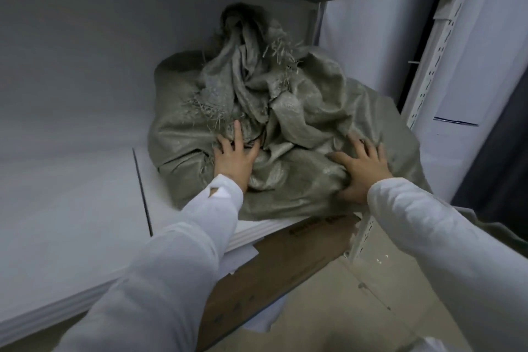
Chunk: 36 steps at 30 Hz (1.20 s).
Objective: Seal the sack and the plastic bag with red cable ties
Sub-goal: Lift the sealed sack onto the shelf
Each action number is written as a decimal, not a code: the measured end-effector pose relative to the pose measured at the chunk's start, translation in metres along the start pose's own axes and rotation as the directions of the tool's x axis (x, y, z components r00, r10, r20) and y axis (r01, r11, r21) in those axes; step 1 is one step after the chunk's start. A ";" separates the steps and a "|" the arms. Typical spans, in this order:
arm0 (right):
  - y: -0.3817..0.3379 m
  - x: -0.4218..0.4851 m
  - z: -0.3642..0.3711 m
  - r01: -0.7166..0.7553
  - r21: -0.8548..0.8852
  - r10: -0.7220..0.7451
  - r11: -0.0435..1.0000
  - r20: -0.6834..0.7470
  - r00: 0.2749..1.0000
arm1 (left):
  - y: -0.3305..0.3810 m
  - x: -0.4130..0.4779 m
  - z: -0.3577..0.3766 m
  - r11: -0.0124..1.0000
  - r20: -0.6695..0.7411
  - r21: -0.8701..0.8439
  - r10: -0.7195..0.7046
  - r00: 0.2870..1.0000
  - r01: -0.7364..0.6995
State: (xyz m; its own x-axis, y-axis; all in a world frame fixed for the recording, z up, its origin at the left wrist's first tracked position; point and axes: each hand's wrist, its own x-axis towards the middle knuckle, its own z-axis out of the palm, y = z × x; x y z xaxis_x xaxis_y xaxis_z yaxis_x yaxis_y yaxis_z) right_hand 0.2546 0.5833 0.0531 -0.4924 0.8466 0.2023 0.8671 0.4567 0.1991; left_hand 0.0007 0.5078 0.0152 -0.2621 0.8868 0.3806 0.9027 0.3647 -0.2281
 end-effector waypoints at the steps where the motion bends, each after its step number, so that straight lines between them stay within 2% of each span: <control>1: -0.003 -0.004 -0.001 -0.008 0.052 0.009 0.999 -0.020 1.000 | 0.002 0.005 0.001 1.000 0.013 -0.012 0.008 1.000 -0.008; 4: -0.033 -0.020 -0.003 0.009 0.139 0.014 0.990 -0.168 0.986 | -0.003 0.007 -0.002 0.991 0.090 -0.104 0.094 0.991 -0.085; 6: -0.062 -0.031 0.003 0.063 0.082 -0.041 0.995 -0.247 0.968 | -0.012 -0.005 -0.006 0.971 0.116 -0.191 0.168 0.979 -0.144; 8: -0.087 -0.039 0.011 0.116 0.013 -0.107 0.993 -0.295 0.950 | -0.021 -0.026 -0.009 0.959 0.045 -0.220 0.194 0.980 -0.179; 10: -0.103 -0.044 0.015 0.123 -0.025 -0.125 0.992 -0.323 0.938 | -0.029 -0.052 -0.009 0.967 -0.067 -0.165 0.186 0.980 -0.195; 12: -0.111 -0.047 0.014 0.111 -0.028 -0.113 0.993 -0.335 0.935 | -0.032 -0.074 -0.008 0.978 -0.128 -0.031 0.201 0.971 -0.206; 15: -0.120 -0.053 0.013 0.101 -0.023 -0.102 0.995 -0.344 0.933 | -0.027 -0.088 -0.002 0.983 -0.095 0.076 0.174 0.980 -0.167; 18: -0.129 -0.055 0.015 0.033 0.011 -0.028 0.999 -0.312 0.950 | -0.021 -0.083 0.002 0.992 0.001 -0.031 0.120 0.993 -0.120; 23: -0.112 -0.041 0.028 -0.219 0.199 0.244 0.955 -0.112 0.963 | -0.027 -0.057 0.025 0.990 0.091 0.009 0.143 0.986 -0.144; 25: -0.091 -0.032 0.032 -0.209 0.276 0.228 0.938 -0.039 0.973 | -0.037 -0.044 0.034 0.993 0.143 -0.024 0.120 0.982 -0.117; 27: -0.071 -0.022 0.030 -0.119 0.332 0.124 0.936 0.005 0.992 | -0.049 -0.031 0.038 0.992 0.216 -0.088 0.112 0.970 -0.095; 30: -0.051 -0.010 0.009 -0.041 0.327 0.025 0.944 0.055 0.998 | -0.055 -0.016 0.026 0.979 0.325 -0.188 0.141 0.935 -0.082; 31: -0.050 -0.009 -0.003 -0.036 0.279 0.035 0.960 0.010 0.999 | -0.053 -0.015 0.019 0.975 0.332 -0.211 0.141 0.933 -0.072; 32: -0.050 -0.008 -0.017 -0.044 0.248 0.073 0.968 -0.109 0.991 | -0.051 -0.016 0.013 0.971 0.318 -0.234 0.129 0.939 -0.054; 33: -0.052 -0.008 -0.032 -0.066 0.253 0.137 0.965 -0.274 0.952 | -0.048 -0.017 0.007 0.966 0.286 -0.255 0.114 0.952 -0.039; 35: -0.056 -0.004 -0.058 -0.082 0.322 0.260 0.943 -0.564 0.784 | -0.045 -0.020 -0.003 0.958 0.203 -0.286 0.074 0.976 -0.013; 36: -0.055 0.002 -0.070 -0.081 0.368 0.313 0.926 -0.630 0.710 | -0.044 -0.022 -0.009 0.955 0.177 -0.298 0.055 0.983 0.000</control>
State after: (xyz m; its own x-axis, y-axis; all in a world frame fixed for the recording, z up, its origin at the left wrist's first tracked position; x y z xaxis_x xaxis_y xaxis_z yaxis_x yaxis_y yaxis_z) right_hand 0.2006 0.5405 0.1092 -0.1266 0.5719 0.8105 0.8712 0.4548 -0.1848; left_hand -0.0307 0.4695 0.0248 -0.2685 0.9416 0.2030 0.9632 0.2641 0.0493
